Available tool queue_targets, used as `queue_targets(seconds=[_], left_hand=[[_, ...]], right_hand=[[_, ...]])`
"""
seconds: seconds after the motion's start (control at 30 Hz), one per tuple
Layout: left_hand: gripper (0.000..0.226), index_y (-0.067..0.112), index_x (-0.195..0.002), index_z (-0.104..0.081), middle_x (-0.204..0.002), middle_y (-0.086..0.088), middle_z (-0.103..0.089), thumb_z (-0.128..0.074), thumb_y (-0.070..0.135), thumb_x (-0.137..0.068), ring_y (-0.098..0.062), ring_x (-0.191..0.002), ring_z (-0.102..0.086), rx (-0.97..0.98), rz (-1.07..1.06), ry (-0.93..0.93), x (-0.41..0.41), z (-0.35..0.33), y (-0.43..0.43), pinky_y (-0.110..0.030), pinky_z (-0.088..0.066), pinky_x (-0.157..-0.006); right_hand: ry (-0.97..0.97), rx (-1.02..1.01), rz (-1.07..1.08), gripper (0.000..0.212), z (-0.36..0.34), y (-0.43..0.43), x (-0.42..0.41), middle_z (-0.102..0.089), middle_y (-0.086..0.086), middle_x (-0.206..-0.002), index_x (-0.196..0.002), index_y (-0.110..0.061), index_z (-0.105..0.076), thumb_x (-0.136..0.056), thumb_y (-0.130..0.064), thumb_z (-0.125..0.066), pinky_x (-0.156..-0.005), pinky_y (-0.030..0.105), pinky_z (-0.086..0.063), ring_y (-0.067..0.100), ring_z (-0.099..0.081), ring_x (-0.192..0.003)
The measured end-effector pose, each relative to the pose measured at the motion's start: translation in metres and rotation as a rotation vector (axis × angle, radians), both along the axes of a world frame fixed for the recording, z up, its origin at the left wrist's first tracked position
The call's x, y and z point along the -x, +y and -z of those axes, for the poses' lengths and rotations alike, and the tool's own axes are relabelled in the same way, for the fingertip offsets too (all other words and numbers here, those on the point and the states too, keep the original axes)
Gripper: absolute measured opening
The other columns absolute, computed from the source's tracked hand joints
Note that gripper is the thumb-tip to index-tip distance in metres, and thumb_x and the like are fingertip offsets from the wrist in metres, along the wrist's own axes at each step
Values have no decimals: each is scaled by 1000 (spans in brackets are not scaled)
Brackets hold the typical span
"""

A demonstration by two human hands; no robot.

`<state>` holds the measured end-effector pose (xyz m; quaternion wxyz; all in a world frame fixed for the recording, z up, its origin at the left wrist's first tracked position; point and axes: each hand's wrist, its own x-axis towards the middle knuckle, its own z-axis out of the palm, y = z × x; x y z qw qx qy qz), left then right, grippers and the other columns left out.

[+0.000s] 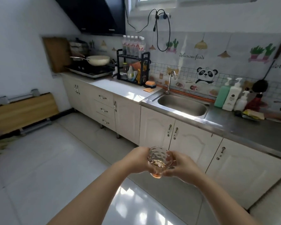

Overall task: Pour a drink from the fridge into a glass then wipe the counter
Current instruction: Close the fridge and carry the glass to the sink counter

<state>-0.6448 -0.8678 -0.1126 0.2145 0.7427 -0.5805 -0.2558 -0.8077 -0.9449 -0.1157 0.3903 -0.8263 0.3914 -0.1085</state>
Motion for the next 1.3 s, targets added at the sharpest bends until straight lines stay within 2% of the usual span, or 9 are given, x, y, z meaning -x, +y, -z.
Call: queue_targets(seconds=[0.13,0.37,0.53,0.67,0.87,0.97,1.07,1.17,1.3], left_hand=[[65,19,-118,-54,-112,2,-61,-84,28,-62,-15,-100,-58,-6,-87,20,-62,6,-56,-30,-51,-88],[71,20,-119,-52,-115,3,-62,-85,33,-58,-15,-103,-58,11,-193,45,-159,-5,-150,-34,-51,-92],[67,21,-118,-53,-113,4,-62,-84,33,-59,-13,-102,-59,46,-208,69,-222,-6,-208,-30,-51,-91],[72,21,-125,-50,-118,4,-61,-83,30,-62,-12,-104,-58,81,-180,106,-280,0,-263,-24,-48,-89],[72,22,-126,-48,-119,3,-61,-82,28,-64,-14,-104,-60,60,-129,133,-383,8,-354,-33,-51,-93],[68,20,-124,-50,-118,1,-62,-82,25,-64,-16,-103,-61,67,-107,117,-430,3,-396,-35,-51,-92],[62,17,-118,-52,-115,-1,-65,-82,25,-64,-17,-100,-62,58,-76,74,-471,0,-437,-35,-53,-89],[61,21,-116,-53,-114,1,-65,-81,31,-62,-16,-102,-61,45,-65,43,-505,2,-473,-34,-52,-88],[61,22,-121,-53,-118,4,-62,-78,30,-66,-16,-108,-57,52,-45,33,-548,7,-525,-28,-48,-87]], right_hand=[[-23,3,-60,55,1,-61,-65,-60,-12,-90,-108,-23,-54,-63,-13,-83,-61,5,-45,-4,-57,-77],[-6,-13,-168,62,-16,-168,-170,-55,-14,-92,-119,-17,-50,-66,-15,-81,-86,30,-55,9,-59,-91],[-12,0,-179,63,-20,-231,-237,-52,-16,-90,-117,-18,-50,-64,-17,-83,-79,21,-52,7,-57,-90],[-7,25,-151,67,-13,-284,-294,-51,-15,-92,-120,-17,-49,-62,-18,-83,-87,30,-53,9,-57,-92],[-19,42,-54,66,-9,-362,-389,-58,-13,-97,-115,-22,-50,-60,-25,-86,-67,12,-48,3,-58,-86],[-5,61,-14,70,-11,-398,-434,-66,-4,-105,-116,-21,-54,-55,-32,-86,-82,27,-53,10,-63,-92],[-18,64,29,69,-12,-432,-473,-64,-2,-100,-116,-16,-54,-55,-30,-83,-85,39,-53,18,-64,-92],[-13,21,44,70,-8,-466,-504,-59,-4,-101,-122,-15,-50,-60,-20,-83,-83,36,-54,17,-64,-91],[-15,22,33,77,4,-523,-549,-59,-8,-103,-125,-16,-49,-57,-23,-84,-78,27,-53,9,-62,-89]])
